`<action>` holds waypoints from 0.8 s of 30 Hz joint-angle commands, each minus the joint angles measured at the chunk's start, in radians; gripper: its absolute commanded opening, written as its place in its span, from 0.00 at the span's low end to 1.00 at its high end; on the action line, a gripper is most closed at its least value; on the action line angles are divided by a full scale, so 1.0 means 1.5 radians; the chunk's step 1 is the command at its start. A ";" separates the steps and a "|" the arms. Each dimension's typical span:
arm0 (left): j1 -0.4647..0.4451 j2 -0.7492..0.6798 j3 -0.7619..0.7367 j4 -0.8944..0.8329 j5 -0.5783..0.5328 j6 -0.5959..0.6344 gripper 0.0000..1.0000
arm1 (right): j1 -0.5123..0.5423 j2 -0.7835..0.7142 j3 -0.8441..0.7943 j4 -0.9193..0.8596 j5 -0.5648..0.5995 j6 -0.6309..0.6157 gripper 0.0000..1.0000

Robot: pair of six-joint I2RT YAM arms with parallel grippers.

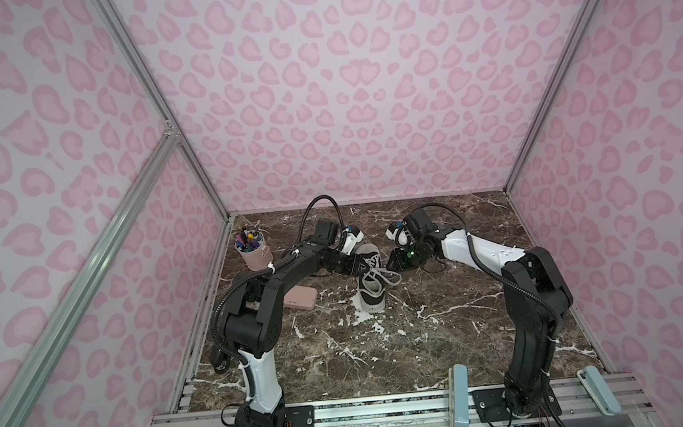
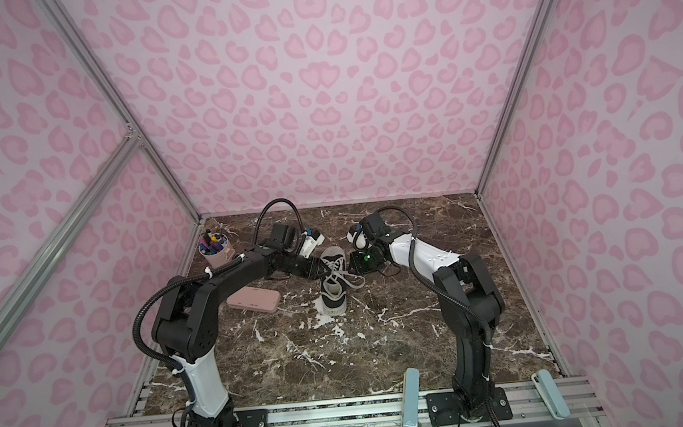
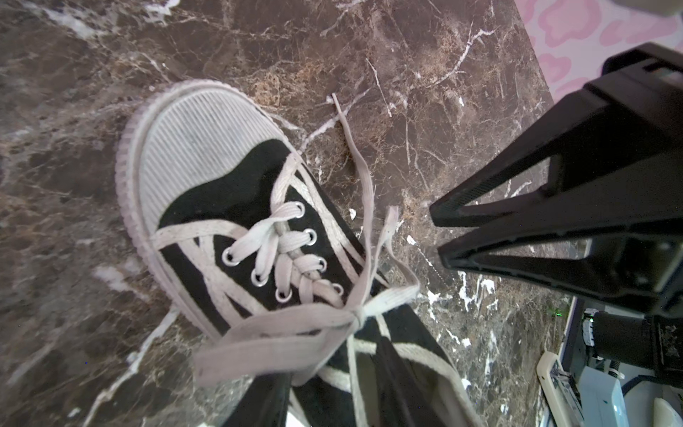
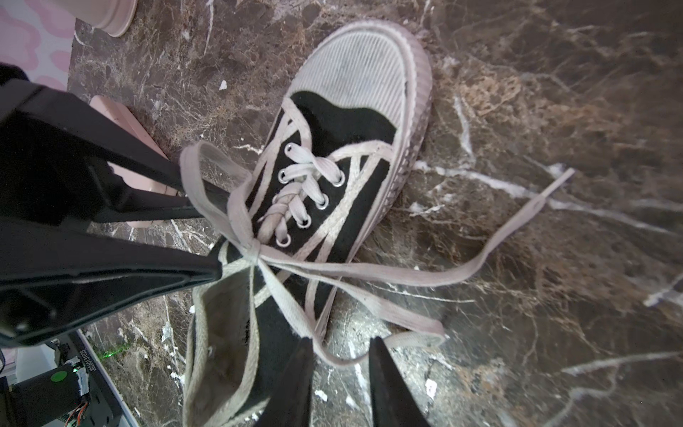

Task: Tie the shoes

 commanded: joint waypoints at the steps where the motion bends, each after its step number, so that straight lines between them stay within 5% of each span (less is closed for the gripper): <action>1: -0.001 0.003 0.004 -0.008 -0.002 0.015 0.37 | 0.001 0.009 0.004 0.002 -0.007 -0.001 0.28; 13: -0.001 -0.016 -0.014 0.000 -0.013 0.000 0.05 | 0.028 0.045 0.056 0.019 -0.001 0.024 0.28; 24: -0.002 -0.036 -0.019 -0.013 -0.020 -0.005 0.04 | 0.056 0.073 0.093 0.040 0.021 0.046 0.28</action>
